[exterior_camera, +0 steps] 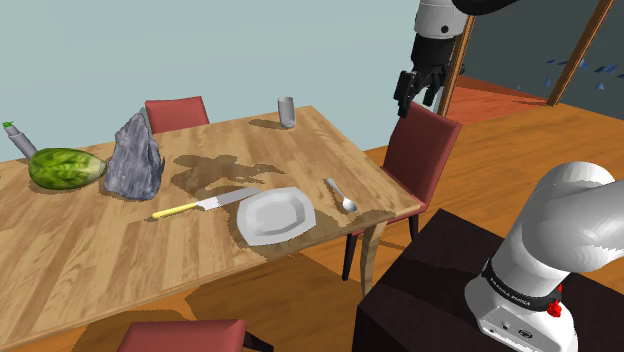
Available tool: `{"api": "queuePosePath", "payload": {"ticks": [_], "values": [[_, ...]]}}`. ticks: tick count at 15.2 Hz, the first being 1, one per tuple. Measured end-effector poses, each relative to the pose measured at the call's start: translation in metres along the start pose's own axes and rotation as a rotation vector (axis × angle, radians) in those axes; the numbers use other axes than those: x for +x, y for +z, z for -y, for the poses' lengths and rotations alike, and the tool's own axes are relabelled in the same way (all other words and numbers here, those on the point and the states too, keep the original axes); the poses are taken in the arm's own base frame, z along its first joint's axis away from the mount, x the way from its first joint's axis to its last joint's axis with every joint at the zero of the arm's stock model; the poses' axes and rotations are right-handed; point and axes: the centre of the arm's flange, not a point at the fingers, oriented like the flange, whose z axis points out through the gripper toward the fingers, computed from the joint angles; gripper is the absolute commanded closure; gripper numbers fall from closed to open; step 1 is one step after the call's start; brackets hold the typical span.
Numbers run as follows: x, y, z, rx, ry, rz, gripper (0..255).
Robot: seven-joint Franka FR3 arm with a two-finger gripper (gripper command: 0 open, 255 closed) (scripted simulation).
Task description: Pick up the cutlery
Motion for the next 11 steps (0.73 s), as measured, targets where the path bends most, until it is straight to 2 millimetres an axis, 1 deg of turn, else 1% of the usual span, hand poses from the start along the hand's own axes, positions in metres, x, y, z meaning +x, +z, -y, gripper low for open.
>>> {"api": "queuePosePath", "payload": {"ticks": [1, 2, 3, 6, 11], "values": [[0.0, 0.0, 0.0, 0.0, 0.0, 0.0, 0], [0.003, 0.006, 0.001, 0.004, 0.005, 0.005, 0], [0.01, 0.015, 0.004, 0.01, 0.012, 0.012, 0], [0.032, 0.043, 0.014, 0.032, 0.04, 0.038, 0], [0.064, 0.1, 0.026, 0.072, 0.091, 0.085, 0]]}}
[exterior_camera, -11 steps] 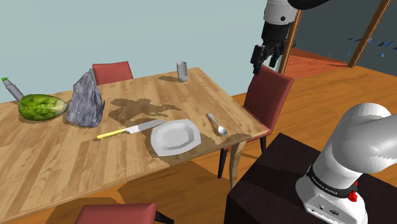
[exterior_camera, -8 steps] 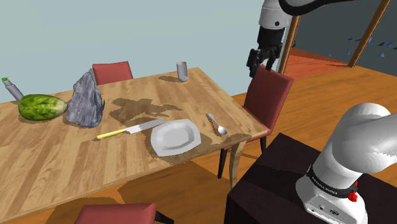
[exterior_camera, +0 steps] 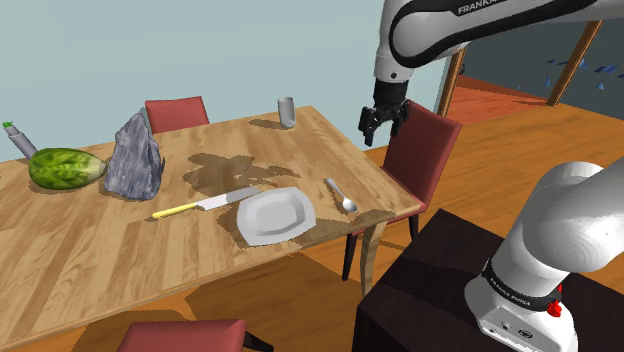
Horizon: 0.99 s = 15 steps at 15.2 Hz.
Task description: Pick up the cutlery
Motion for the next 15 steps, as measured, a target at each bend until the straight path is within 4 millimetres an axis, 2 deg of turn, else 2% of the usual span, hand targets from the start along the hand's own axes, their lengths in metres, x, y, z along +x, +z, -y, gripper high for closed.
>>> {"api": "queuePosePath", "payload": {"ticks": [7, 13, 15], "values": [[0.057, 0.074, 0.024, 0.057, 0.071, 0.065, 0], [0.099, 0.147, 0.041, 0.105, 0.132, 0.12, 0], [0.107, 0.165, 0.046, 0.116, 0.148, 0.135, 0]]}}
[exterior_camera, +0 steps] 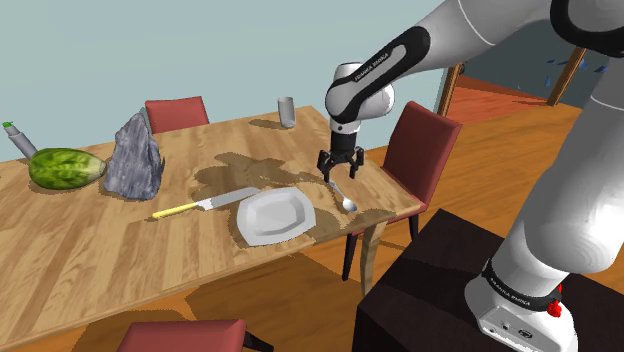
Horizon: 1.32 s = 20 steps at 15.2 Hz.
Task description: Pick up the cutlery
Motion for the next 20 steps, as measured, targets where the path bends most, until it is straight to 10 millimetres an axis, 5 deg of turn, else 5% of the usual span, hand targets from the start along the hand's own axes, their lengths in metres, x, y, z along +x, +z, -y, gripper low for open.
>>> {"api": "queuePosePath", "payload": {"ticks": [8, 9, 20], "values": [[0.008, 0.04, -0.006, 0.004, 0.006, 0.005, 0], [0.008, 0.041, -0.006, 0.004, 0.006, 0.004, 255], [0.008, 0.038, -0.005, 0.005, 0.006, 0.003, 255]]}}
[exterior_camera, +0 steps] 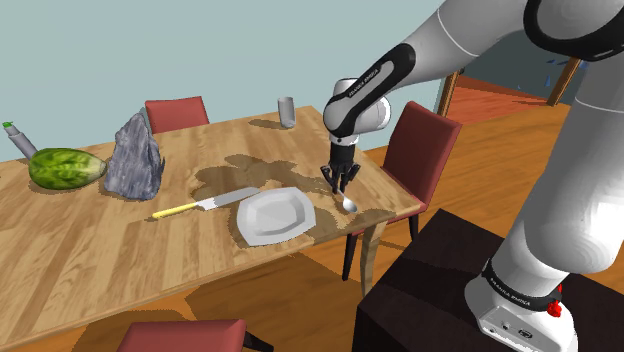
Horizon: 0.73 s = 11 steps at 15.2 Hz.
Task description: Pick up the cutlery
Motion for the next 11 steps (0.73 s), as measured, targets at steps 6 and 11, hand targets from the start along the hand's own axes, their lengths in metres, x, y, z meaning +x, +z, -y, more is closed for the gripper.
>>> {"api": "queuePosePath", "payload": {"ticks": [6, 11], "values": [[-0.004, -0.027, 0.004, 0.0, 0.0, 0.001, 255], [-0.008, -0.053, 0.008, 0.0, 0.0, 0.001, 255]]}}
